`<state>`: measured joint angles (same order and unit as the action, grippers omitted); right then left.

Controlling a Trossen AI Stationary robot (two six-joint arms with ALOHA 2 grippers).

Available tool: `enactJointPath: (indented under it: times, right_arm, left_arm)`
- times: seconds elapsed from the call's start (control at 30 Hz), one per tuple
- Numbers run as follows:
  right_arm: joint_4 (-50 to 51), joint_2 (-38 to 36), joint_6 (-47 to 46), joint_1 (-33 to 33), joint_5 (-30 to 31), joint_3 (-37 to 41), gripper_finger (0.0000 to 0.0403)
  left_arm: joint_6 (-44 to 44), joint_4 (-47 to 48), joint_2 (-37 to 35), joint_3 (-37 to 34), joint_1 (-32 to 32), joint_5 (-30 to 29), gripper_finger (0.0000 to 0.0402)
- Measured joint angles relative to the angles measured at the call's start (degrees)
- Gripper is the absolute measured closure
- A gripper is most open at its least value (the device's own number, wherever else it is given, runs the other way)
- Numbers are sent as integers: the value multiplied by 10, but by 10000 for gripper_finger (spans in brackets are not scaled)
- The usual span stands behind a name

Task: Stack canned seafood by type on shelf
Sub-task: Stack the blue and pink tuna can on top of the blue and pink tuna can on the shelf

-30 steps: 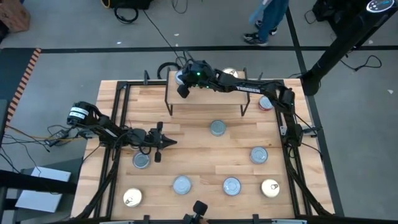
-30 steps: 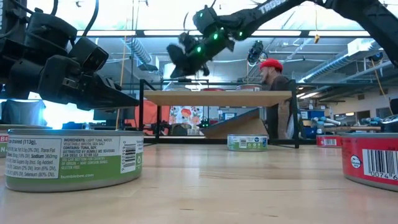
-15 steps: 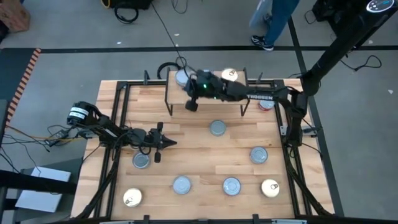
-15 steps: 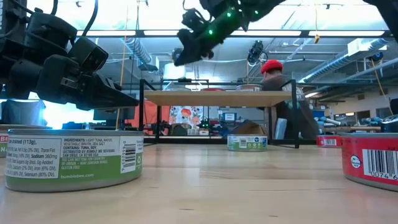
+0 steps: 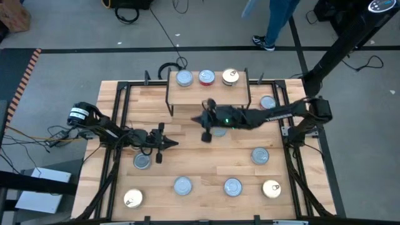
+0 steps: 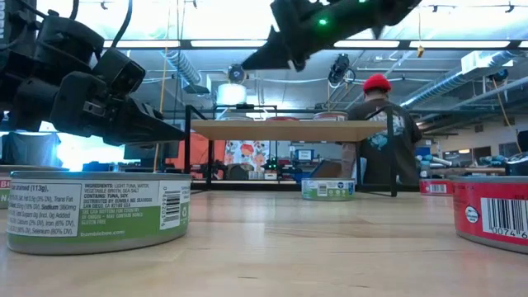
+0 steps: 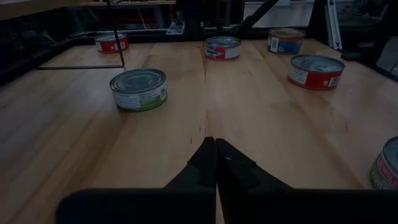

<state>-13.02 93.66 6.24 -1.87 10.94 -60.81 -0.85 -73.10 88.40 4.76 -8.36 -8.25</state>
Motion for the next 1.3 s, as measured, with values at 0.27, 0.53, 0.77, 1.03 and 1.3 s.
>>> enactJointPath:
  times: [0.27, 0.53, 0.77, 1.03, 1.3]
  right_arm:
    - [-15, -29, -57, 68, 59, 93, 402]
    - [-95, -39, -93, 110, 60, 173, 402]
    - [-156, -39, -95, 131, 76, 212, 401]
    - [-161, -39, -95, 131, 78, 214, 401]
    - [-161, -39, -108, 131, 78, 217, 400]
  left_arm:
    - [-9, 96, 0, 52, 0, 28, 398]
    - [-8, 336, -28, 141, 0, 132, 398]
    - [43, 738, -106, 280, -2, 214, 398]
    - [82, 1175, -120, 452, -66, 223, 399]
    - [-16, 1231, -119, 473, -167, 281, 391]
